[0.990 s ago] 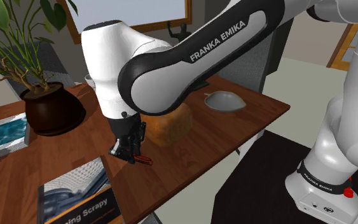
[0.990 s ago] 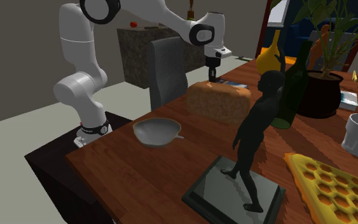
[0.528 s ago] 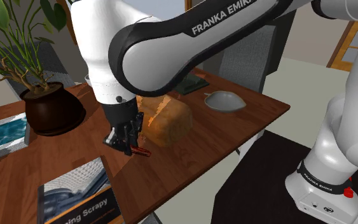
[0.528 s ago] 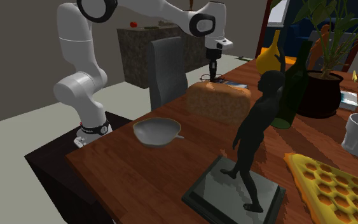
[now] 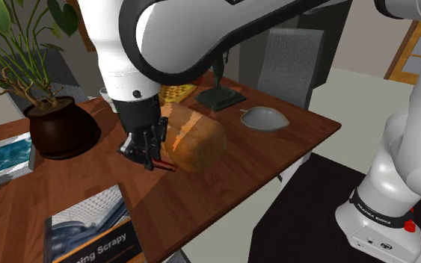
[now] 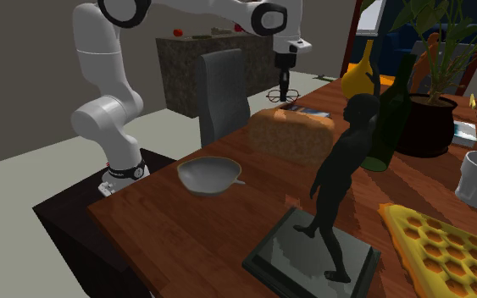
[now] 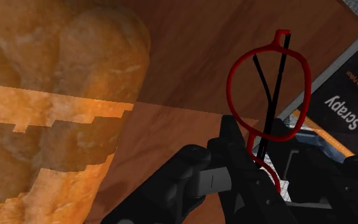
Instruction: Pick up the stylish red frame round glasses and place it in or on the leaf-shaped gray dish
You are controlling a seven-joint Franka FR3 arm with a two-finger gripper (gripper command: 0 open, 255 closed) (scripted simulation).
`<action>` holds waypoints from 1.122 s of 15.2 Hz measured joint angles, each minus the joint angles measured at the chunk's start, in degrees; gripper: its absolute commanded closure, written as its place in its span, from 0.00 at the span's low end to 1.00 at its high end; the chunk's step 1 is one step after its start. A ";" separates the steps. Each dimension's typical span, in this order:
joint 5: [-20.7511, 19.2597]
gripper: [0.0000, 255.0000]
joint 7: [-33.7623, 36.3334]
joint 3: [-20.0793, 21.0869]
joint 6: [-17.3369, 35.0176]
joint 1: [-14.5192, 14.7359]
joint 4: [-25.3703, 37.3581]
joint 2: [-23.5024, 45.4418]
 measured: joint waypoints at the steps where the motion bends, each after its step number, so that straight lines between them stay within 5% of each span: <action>1: 0.99 1.00 -1.22 -0.28 0.11 -0.74 -1.63 -1.72; 17: 19.93 1.00 -27.33 -11.31 4.56 -10.90 -25.30 -27.09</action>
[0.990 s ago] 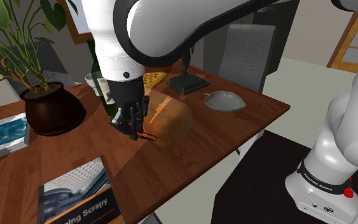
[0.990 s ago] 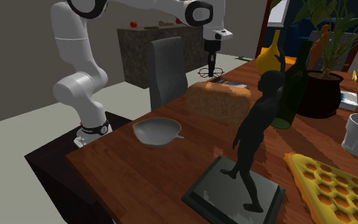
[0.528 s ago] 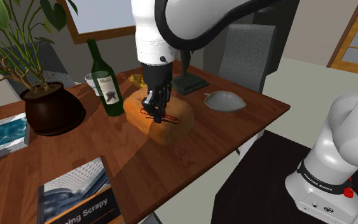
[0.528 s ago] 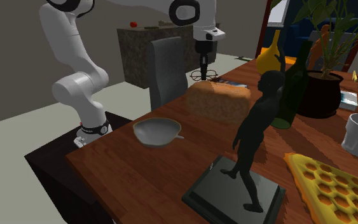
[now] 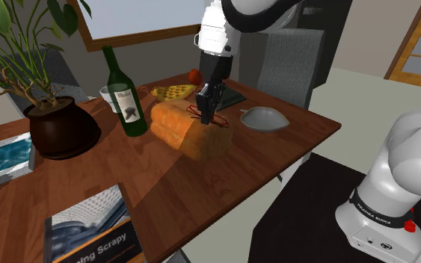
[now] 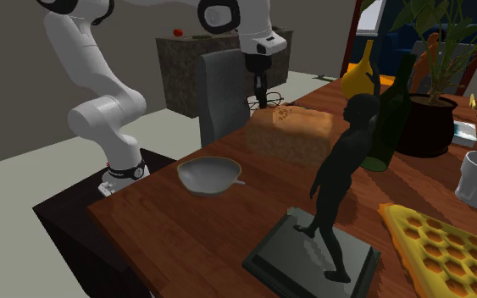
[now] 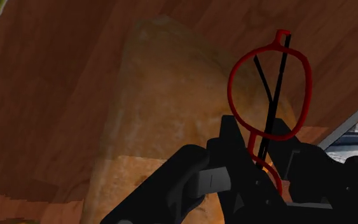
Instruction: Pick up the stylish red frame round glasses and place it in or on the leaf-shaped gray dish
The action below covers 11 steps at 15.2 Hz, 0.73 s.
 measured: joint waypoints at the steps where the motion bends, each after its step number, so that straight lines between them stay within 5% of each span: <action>1: 1.04 1.00 -0.87 -0.27 -0.56 -0.91 -0.82 -1.44; 5: 8.71 1.00 -8.75 -1.52 -1.37 -6.52 -6.08 -6.07; 7: 9.51 1.00 -12.33 -1.34 -0.82 -10.54 -6.57 -6.89; 11: -4.04 1.00 -19.50 -2.19 -3.39 -16.68 -7.96 -6.69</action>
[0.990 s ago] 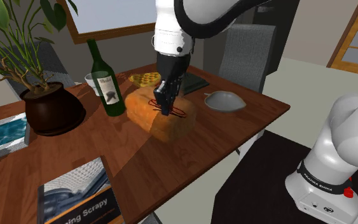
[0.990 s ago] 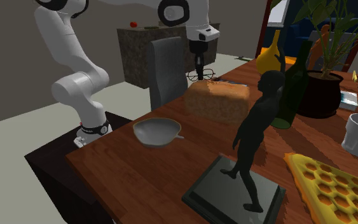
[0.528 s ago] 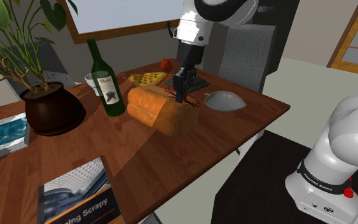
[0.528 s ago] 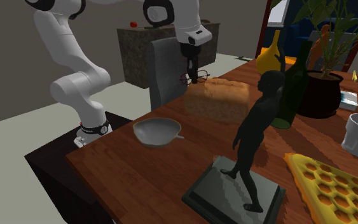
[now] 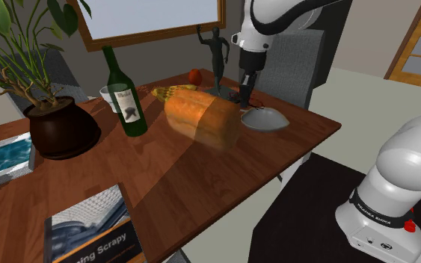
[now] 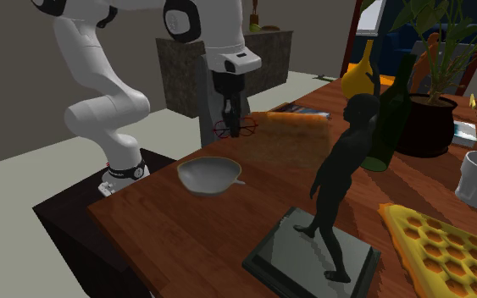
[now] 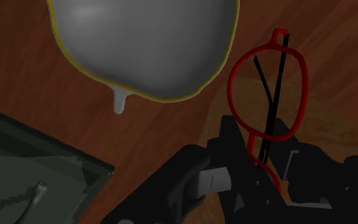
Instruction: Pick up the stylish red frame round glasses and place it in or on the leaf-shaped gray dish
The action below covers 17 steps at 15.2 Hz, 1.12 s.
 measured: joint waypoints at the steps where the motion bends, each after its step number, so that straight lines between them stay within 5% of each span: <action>1: -1.44 1.00 -1.40 -0.88 -1.39 -0.67 -0.33 -0.47; 6: -4.70 1.00 -8.22 -5.96 -3.16 -3.52 -1.66 -1.66; 17: -4.68 1.00 -9.96 -6.23 4.90 -3.86 -7.88 0.42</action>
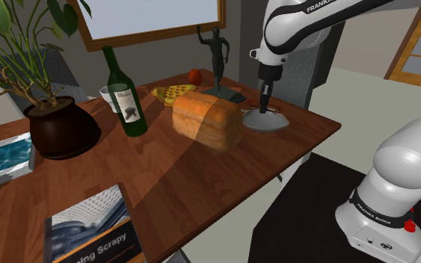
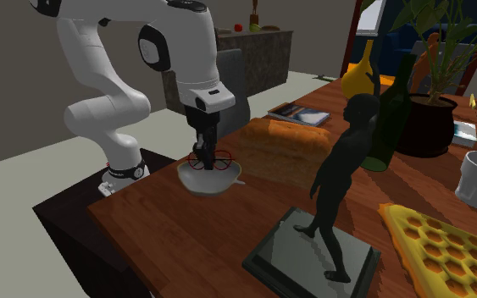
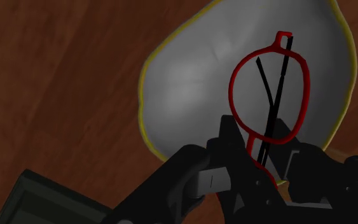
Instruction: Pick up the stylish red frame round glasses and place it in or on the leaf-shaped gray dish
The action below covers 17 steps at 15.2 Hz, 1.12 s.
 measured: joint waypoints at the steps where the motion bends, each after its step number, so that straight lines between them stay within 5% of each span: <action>1: 0.04 1.00 -0.03 0.10 0.97 0.01 -0.47 0.50; 8: 0.15 1.00 -0.12 0.23 2.70 0.04 -1.60 1.07; 9: 0.15 0.00 -0.12 0.24 2.71 0.04 -1.61 1.07; 17: 0.06 0.00 0.13 0.09 0.11 0.07 -0.13 -0.15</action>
